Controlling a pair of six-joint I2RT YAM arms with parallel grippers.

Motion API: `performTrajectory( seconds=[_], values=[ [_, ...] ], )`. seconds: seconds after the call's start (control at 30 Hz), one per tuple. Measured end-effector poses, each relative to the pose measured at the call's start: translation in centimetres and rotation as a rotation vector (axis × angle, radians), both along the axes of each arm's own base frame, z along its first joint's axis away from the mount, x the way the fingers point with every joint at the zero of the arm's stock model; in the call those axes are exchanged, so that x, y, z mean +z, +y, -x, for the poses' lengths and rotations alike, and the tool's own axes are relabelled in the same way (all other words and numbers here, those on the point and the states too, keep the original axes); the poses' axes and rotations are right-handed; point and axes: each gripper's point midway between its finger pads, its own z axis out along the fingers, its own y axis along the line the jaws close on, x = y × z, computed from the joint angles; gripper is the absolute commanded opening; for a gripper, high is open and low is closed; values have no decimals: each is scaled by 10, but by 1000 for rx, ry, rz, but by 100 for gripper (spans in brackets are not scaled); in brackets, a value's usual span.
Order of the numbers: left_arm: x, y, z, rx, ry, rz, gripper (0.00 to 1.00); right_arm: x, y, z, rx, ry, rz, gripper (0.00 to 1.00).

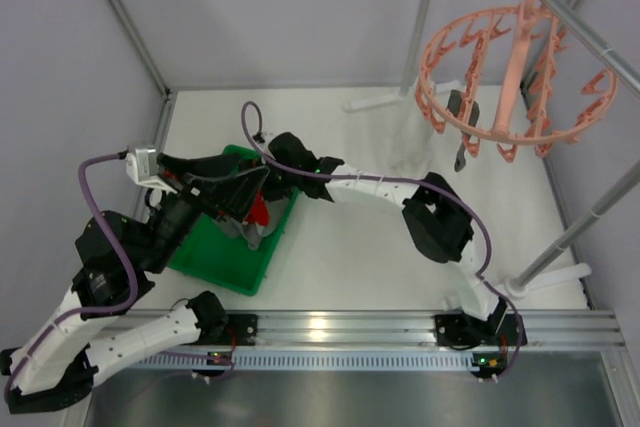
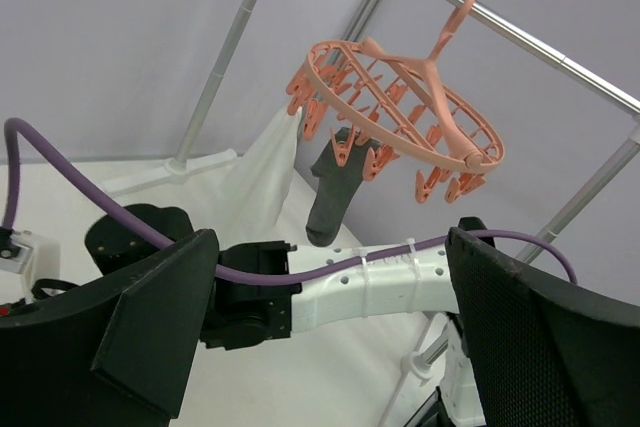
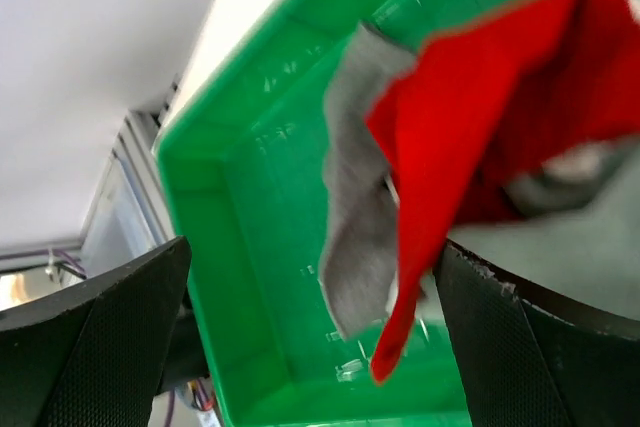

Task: Remove the socks clipped to the hanger

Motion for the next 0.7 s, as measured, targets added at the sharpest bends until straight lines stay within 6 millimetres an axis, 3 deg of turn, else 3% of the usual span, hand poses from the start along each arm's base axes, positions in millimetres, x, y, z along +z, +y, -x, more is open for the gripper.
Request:
performTrajectory(
  seconds=[0.17, 0.23, 0.37, 0.5, 0.6, 0.7],
  values=[
    [-1, -1, -1, 1, 2, -5, 98, -10, -60, 10, -58, 42, 57, 99],
    [-2, -1, -1, 3, 3, -6, 99, 3, -83, 4, -93, 36, 50, 100],
    [-4, -1, -3, 8, 7, -9, 98, 55, -122, -10, -172, -56, -13, 100],
    [-12, -7, -8, 11, 26, -28, 98, 95, -163, 5, -242, -155, -54, 99],
    [-23, -16, -14, 14, 51, -56, 98, 104, -203, 19, -318, -220, -61, 100],
    [-34, -26, -22, 15, 75, -91, 98, 91, -249, 30, -415, -305, -45, 100]
  ],
)
